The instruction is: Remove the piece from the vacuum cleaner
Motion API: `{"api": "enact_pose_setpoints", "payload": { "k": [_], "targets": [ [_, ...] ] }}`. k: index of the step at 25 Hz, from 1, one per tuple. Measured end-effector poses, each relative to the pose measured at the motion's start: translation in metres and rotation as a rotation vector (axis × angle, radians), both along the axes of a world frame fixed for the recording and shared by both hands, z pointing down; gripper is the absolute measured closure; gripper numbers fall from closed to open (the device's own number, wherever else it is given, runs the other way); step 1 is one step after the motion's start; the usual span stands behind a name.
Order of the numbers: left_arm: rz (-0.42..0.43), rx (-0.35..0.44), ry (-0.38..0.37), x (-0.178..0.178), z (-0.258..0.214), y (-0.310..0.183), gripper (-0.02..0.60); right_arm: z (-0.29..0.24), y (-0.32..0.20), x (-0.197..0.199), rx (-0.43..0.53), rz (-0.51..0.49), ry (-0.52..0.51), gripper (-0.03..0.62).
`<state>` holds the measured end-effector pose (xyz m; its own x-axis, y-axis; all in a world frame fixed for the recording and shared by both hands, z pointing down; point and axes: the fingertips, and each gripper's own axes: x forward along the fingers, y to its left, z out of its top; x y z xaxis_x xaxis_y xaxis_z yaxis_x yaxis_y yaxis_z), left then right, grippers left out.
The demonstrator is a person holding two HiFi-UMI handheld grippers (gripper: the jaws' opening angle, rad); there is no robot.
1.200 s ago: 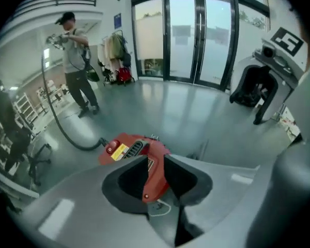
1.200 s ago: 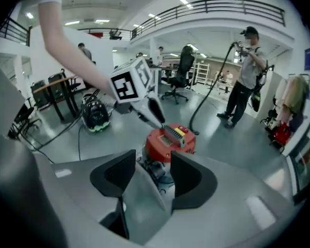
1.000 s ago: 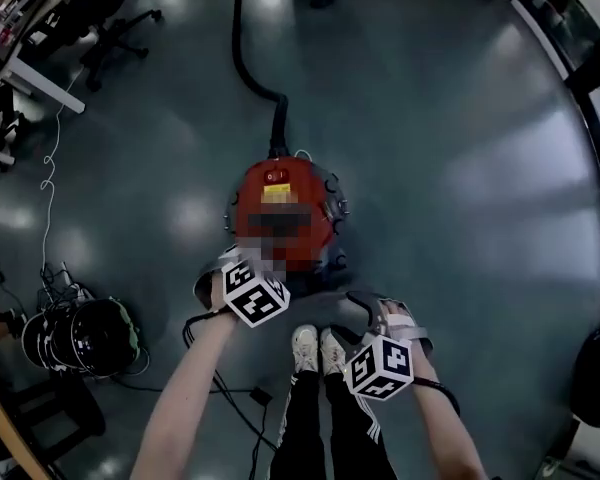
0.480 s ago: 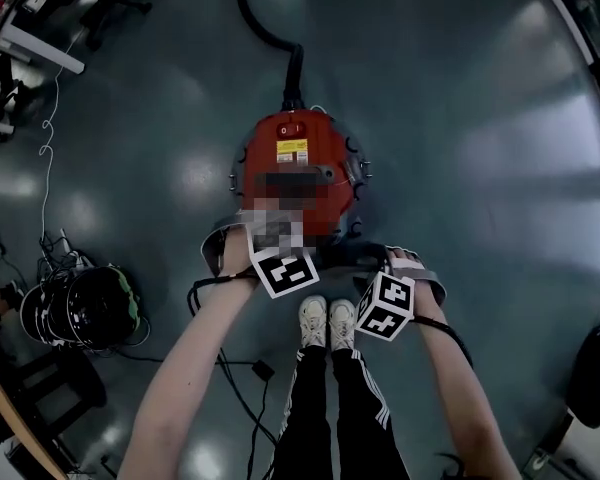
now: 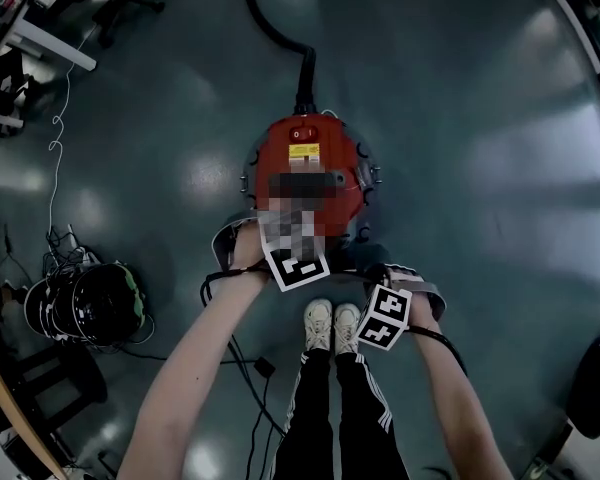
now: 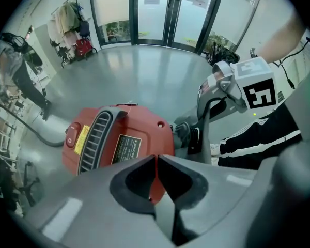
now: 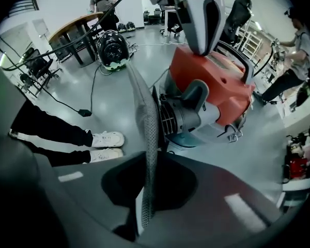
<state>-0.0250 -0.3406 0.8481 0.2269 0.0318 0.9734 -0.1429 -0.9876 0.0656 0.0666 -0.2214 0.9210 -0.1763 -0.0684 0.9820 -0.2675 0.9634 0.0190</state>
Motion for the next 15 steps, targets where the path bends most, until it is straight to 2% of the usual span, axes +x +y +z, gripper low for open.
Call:
{"api": "enact_pose_setpoints", "payload": {
  "k": [3,7,15],
  "targets": [
    [-0.013,0.008,-0.001,0.000,0.000,0.000,0.565,-0.002,0.016,-0.005,0.018,-0.045,-0.007,0.557],
    [-0.025,0.021,0.002,0.001,-0.001,0.000,0.566,-0.002,0.019,-0.005,0.026,-0.013,-0.012,0.557],
    [-0.032,0.012,-0.006,0.000,-0.001,0.000,0.566,-0.001,0.023,-0.010,0.070,-0.046,0.006,0.559]
  ]
}}
